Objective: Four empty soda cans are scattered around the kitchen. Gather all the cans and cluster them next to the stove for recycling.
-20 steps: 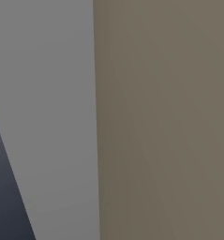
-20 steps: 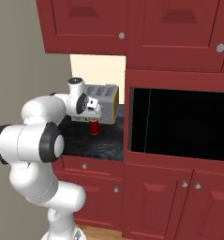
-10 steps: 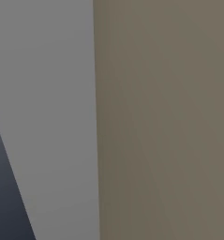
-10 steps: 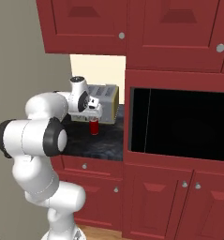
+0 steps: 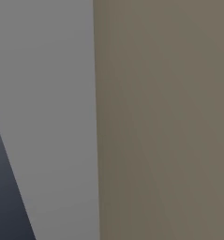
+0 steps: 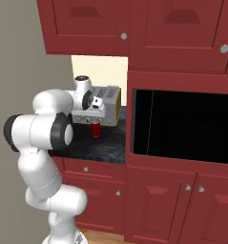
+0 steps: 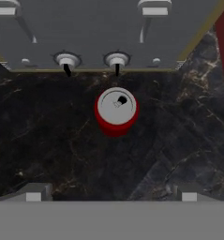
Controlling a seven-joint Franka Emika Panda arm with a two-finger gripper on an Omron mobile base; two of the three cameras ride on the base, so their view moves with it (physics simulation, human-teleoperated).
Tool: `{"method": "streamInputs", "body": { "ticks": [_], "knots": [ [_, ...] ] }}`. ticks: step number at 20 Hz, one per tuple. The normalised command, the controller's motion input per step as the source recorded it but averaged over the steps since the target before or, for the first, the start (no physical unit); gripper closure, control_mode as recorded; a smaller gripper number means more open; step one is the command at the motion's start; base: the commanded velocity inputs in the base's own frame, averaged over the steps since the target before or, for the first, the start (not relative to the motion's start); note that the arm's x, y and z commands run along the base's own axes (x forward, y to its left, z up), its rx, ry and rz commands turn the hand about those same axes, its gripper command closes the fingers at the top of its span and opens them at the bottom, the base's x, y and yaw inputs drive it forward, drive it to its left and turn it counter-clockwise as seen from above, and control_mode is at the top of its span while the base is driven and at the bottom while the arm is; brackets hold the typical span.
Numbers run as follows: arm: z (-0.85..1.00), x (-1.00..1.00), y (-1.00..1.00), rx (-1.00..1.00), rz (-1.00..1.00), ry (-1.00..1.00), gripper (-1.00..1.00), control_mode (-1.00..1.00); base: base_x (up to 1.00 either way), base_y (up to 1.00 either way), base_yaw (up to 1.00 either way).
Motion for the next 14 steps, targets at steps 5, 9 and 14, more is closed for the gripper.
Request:
{"method": "streamInputs", "body": {
  "ticks": [5,9,14],
  "knots": [
    [-0.17,0.19,0.00,0.00,0.00,0.00,-1.00,-1.00,0.00,0.00,0.00],
    [-0.16,0.16,0.00,0.00,0.00,0.00,-1.00,-1.00,0.00,0.00,0.00],
    [-0.09,0.17,0.00,0.00,0.00,0.01,-1.00,-1.00,0.00,0.00,0.00]
  ]
}}
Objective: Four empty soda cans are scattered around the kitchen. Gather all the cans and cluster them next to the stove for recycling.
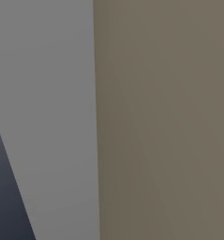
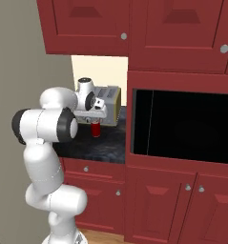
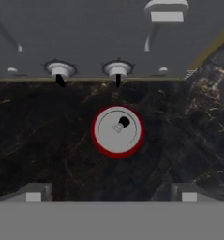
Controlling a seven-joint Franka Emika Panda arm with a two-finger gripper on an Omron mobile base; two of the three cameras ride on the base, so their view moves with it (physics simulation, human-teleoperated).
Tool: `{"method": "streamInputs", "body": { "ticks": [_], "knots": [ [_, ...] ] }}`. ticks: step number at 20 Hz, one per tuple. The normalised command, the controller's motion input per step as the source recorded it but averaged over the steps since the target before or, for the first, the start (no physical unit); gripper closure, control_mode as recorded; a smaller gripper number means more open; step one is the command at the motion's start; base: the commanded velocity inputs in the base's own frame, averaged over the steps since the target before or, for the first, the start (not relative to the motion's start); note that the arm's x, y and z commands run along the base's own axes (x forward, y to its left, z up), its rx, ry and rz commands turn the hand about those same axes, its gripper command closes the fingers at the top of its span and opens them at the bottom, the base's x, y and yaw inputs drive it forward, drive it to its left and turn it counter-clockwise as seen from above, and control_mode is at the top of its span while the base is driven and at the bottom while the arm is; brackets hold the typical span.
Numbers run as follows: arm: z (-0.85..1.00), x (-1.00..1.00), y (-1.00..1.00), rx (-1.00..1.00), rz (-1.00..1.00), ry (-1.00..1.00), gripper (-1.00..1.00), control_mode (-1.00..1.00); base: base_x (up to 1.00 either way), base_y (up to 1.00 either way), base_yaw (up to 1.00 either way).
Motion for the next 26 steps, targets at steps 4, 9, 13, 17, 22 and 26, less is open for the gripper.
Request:
{"method": "streamInputs", "body": {
  "ticks": [4,9,13,17,22,26],
  "knots": [
    [-0.09,0.16,0.00,0.00,0.00,0.01,-1.00,-1.00,0.00,0.00,0.00],
    [-0.07,0.13,0.00,0.00,0.00,0.02,-1.00,-1.00,0.00,0.00,0.00],
    [-0.09,0.06,0.00,0.00,0.00,0.01,-1.00,-1.00,0.00,0.00,0.00],
    [-0.09,0.02,0.00,0.00,0.00,0.00,-1.00,-1.00,0.00,0.00,0.00],
    [-0.07,0.03,0.00,0.00,0.00,0.00,-1.00,-1.00,0.00,0.00,0.00],
    [-0.03,0.10,0.00,0.00,0.00,0.03,-1.00,-1.00,0.00,0.00,0.00]
  ]
}}
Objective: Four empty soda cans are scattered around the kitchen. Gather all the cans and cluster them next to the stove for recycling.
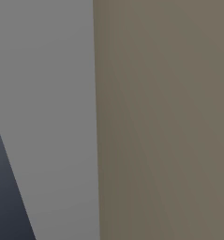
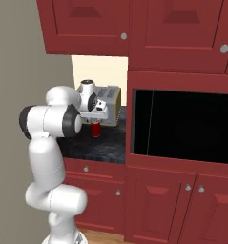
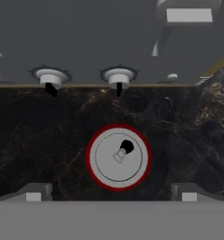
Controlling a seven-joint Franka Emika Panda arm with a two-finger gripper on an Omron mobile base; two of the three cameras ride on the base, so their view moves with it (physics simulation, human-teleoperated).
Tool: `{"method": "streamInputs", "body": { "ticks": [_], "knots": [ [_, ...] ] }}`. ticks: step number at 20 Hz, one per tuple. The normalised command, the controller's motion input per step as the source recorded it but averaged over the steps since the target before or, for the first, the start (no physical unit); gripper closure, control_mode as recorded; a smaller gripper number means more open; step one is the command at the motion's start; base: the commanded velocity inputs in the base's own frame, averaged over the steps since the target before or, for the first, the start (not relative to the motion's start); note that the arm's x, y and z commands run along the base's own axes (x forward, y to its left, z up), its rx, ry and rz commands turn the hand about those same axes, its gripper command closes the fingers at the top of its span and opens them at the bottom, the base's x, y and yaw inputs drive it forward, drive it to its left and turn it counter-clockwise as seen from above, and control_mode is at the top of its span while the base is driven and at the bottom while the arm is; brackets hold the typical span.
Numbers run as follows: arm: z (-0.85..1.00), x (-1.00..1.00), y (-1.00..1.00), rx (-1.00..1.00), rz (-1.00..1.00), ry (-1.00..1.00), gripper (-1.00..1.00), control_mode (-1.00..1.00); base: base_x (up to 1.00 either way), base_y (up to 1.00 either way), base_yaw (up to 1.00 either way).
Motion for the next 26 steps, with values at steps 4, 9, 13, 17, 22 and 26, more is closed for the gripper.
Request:
{"method": "streamInputs", "body": {
  "ticks": [4,9,13,17,22,26],
  "knots": [
    [-0.02,0.09,0.00,0.00,0.00,0.03,-1.00,-1.00,0.00,0.00,0.00],
    [-0.03,0.08,0.00,0.00,0.00,0.03,-1.00,-1.00,0.00,0.00,0.00],
    [-0.06,0.02,-0.01,0.00,0.00,0.03,-1.00,-1.00,0.00,0.00,0.00],
    [-0.12,0.00,-0.03,0.00,0.00,0.06,-1.00,-1.00,0.00,0.00,0.00],
    [-0.06,0.03,-0.04,0.00,0.00,0.04,-1.00,-1.00,0.00,0.00,0.00],
    [0.00,0.08,-0.04,0.00,0.00,0.02,-1.00,-1.00,0.00,0.00,0.00]
  ]
}}
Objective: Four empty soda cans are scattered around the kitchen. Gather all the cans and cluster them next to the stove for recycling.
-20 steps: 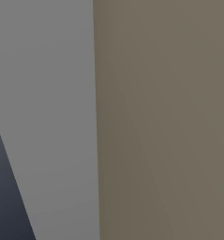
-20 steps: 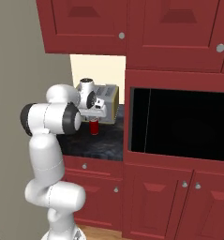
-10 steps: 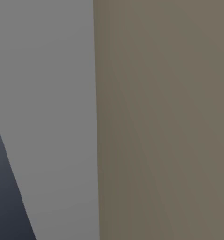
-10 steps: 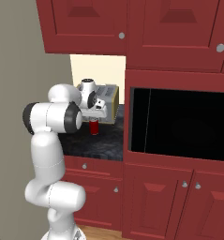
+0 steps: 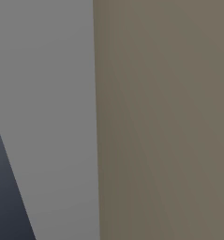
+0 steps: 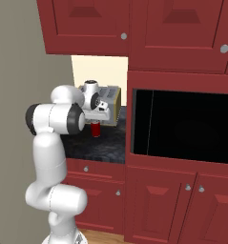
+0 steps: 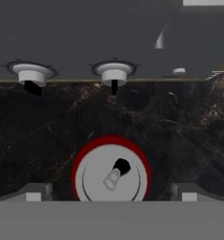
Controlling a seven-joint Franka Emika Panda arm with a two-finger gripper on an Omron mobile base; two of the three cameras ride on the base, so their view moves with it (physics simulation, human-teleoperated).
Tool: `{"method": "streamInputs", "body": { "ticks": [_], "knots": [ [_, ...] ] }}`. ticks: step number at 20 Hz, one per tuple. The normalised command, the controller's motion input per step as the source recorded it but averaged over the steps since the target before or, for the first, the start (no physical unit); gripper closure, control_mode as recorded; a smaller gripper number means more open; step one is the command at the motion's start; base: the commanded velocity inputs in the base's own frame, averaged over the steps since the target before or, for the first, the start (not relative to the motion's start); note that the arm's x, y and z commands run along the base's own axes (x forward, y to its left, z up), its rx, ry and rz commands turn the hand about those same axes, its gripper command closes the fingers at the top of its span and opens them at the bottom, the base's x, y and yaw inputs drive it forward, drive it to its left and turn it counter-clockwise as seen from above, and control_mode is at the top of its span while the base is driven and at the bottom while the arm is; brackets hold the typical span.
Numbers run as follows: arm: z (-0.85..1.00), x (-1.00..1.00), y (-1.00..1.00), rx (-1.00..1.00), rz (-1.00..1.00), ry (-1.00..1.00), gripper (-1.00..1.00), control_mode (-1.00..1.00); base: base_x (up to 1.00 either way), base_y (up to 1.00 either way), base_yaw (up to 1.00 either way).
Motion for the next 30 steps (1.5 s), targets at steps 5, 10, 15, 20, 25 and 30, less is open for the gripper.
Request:
{"method": "streamInputs", "body": {
  "ticks": [5,10,15,20,25,30],
  "knots": [
    [-0.04,0.00,-0.03,0.00,0.00,0.05,-1.00,-1.00,0.00,0.00,0.00],
    [-0.06,0.00,-0.01,0.00,0.00,0.04,-1.00,-1.00,0.00,0.00,0.00],
    [-0.06,0.00,0.00,0.00,0.00,0.03,-1.00,-1.00,0.00,0.00,0.00],
    [-0.05,0.00,0.00,0.00,0.00,0.03,-1.00,-1.00,0.00,0.00,0.00],
    [-0.07,0.00,0.00,0.00,0.00,0.02,-1.00,-1.00,0.00,0.00,0.00],
    [-0.07,0.00,0.00,0.00,0.00,0.02,-1.00,-1.00,0.00,0.00,0.00]
  ]
}}
